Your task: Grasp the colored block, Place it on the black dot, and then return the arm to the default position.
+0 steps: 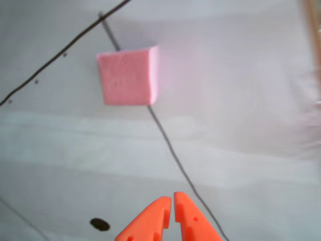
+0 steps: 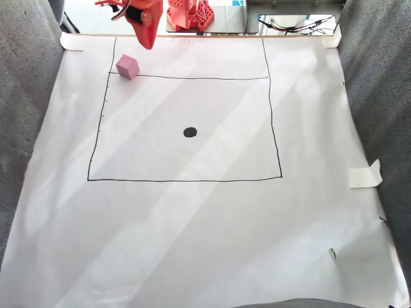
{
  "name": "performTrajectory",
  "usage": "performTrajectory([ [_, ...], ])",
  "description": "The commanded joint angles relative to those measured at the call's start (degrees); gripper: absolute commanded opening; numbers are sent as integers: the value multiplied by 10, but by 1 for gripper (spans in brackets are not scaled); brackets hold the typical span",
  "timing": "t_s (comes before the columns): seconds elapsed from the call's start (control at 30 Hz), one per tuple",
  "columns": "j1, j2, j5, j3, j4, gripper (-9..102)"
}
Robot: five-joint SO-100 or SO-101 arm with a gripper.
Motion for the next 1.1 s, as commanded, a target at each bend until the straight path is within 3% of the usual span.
performTrajectory([
  [0.0, 25, -22, -20, -76, 51, 0],
  [0.53, 91, -97, -128, -11, -141, 0],
  [0.97, 112, -121, -207, 34, -194, 0],
  [1.07, 112, -125, -216, 34, -195, 9],
])
